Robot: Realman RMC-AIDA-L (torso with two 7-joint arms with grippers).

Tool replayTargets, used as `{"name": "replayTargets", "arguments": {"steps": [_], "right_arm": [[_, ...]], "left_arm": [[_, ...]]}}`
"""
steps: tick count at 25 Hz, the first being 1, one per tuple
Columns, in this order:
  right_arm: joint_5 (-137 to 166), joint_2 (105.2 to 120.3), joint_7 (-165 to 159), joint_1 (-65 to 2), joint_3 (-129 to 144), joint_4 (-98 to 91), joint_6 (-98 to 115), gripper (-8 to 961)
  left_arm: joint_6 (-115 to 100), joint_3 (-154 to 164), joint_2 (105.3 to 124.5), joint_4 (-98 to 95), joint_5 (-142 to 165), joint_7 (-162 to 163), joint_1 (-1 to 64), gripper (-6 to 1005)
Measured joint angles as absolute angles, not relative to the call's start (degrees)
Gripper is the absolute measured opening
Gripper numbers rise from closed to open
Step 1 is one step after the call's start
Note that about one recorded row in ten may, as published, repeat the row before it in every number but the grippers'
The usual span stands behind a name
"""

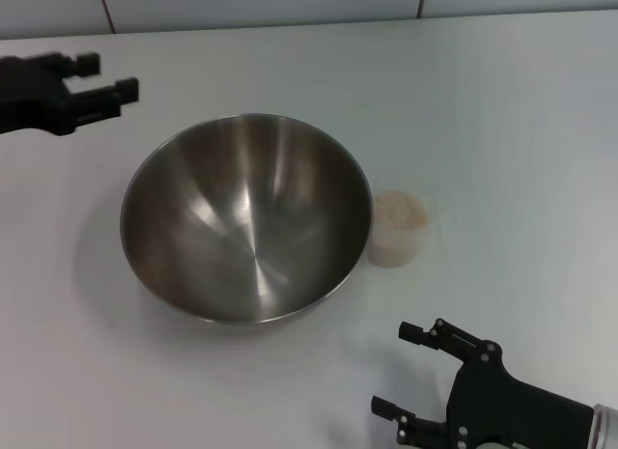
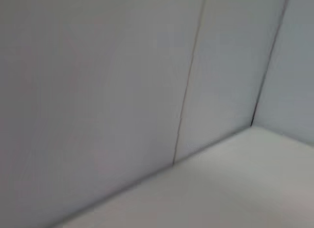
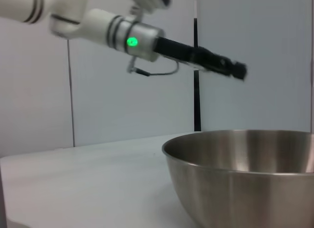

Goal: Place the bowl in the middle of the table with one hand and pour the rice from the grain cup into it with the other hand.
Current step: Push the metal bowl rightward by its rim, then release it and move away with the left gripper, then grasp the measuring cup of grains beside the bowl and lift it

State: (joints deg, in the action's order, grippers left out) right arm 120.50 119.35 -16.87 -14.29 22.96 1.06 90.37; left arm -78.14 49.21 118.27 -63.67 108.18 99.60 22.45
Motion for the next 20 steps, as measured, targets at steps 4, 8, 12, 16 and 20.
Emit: {"name": "replayTargets", "arguments": {"steps": [4,8,12,16,20], "right_arm": [[120.3,119.35,-16.9,-14.3,22.7,1.1,90.4,819],[120.2,119.35,-16.9,-14.3,22.6,0.9,90.4,820],[119.9,119.35,-16.9,-13.9,21.0,0.8,90.5,820],[119.7,119.37,-16.9,-12.6,14.8,1.1,90.6,819],[119.5,119.48,-16.9,-11.4,7.8,1.5,90.5,819]], "left_arm": [[-81.9,50.2,118.43,-58.8,90.5,79.2,14.6,628],[-91.5,49.5,118.16,-43.3,80.6,50.3,10.0,765],[-95.5,47.1,117.81,-29.4,80.5,30.4,7.5,862],[-94.6,44.8,116.38,-22.5,83.4,26.7,5.5,862],[-94.0,44.7,115.27,-20.2,85.2,27.0,3.1,862]]}}
